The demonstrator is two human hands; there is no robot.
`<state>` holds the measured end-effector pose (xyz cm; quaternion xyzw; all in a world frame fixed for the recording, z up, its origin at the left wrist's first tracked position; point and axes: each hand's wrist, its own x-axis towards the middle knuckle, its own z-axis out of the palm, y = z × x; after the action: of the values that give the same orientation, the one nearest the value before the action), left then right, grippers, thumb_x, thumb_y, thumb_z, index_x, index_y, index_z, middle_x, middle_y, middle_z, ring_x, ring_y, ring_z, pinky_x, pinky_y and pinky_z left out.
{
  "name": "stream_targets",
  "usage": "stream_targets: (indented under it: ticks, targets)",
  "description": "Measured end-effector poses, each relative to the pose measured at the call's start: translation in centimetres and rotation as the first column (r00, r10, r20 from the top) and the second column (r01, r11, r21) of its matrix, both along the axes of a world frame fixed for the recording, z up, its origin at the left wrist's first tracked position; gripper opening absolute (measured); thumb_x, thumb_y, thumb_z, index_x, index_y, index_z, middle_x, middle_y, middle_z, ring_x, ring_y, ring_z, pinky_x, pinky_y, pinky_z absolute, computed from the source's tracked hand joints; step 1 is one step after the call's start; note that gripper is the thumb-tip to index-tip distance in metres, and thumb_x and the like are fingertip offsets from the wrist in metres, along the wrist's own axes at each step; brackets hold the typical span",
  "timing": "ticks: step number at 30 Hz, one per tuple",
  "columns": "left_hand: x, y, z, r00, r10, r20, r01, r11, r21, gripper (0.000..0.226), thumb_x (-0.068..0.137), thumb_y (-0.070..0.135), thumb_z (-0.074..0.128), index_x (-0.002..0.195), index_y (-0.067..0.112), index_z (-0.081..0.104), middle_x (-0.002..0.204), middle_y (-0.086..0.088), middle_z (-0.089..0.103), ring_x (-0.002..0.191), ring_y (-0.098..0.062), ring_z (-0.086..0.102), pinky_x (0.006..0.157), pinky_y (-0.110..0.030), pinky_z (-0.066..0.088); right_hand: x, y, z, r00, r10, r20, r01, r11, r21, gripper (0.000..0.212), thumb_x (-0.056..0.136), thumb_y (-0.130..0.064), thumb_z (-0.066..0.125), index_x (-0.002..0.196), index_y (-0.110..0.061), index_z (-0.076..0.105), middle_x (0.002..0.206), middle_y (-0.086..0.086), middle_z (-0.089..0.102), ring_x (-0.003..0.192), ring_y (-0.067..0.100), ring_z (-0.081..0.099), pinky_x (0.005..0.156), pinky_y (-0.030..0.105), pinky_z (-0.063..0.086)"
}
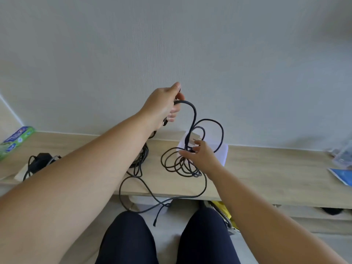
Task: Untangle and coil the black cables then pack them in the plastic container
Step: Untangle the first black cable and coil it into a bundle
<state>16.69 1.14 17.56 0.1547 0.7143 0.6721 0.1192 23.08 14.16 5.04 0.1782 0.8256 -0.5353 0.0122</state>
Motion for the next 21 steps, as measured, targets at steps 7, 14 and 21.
stream_targets:
  ticks: [7, 14, 21]
  targets:
    - [-0.8, -1.5, -0.1, 0.999, 0.004, 0.045, -0.01, 0.99, 0.14, 0.039, 0.102, 0.034, 0.035, 0.075, 0.011, 0.051, 0.036, 0.004, 0.028, 0.031, -0.008, 0.022, 0.038, -0.018, 0.02, -1.7, 1.2, 0.4, 0.992, 0.042, -0.12, -0.031, 0.995, 0.099, 0.022, 0.091, -0.029, 0.06, 0.106, -0.014, 0.062, 0.095, -0.003, 0.064, 0.088, 0.009, 0.058, 0.075, 0.017, 0.044]
    - [-2.8, -4.2, -1.3, 0.993, -0.019, -0.115, 0.004, 0.992, -0.13, 0.037, 0.093, 0.047, 0.052, 0.08, 0.012, 0.053, 0.042, 0.007, 0.031, 0.036, -0.009, 0.025, 0.039, -0.021, 0.022, -1.2, 3.2, 3.2, 0.956, 0.267, -0.124, -0.288, 0.938, -0.194, 0.022, 0.101, -0.013, 0.041, 0.103, -0.014, 0.063, 0.077, 0.001, 0.065, 0.075, 0.019, 0.066, 0.088, 0.036, 0.052]
    - [-2.9, -4.4, -2.2, 0.98, -0.011, -0.196, -0.053, 0.947, -0.316, 0.033, 0.094, 0.037, 0.054, 0.072, 0.012, 0.055, 0.044, 0.01, 0.033, 0.038, -0.008, 0.028, 0.041, -0.02, 0.025, -0.8, 4.1, 5.8, 0.903, 0.428, 0.026, -0.423, 0.899, -0.11, 0.022, 0.101, -0.017, 0.041, 0.12, -0.013, 0.051, 0.089, 0.006, 0.073, 0.087, 0.018, 0.069, 0.096, 0.04, 0.047]
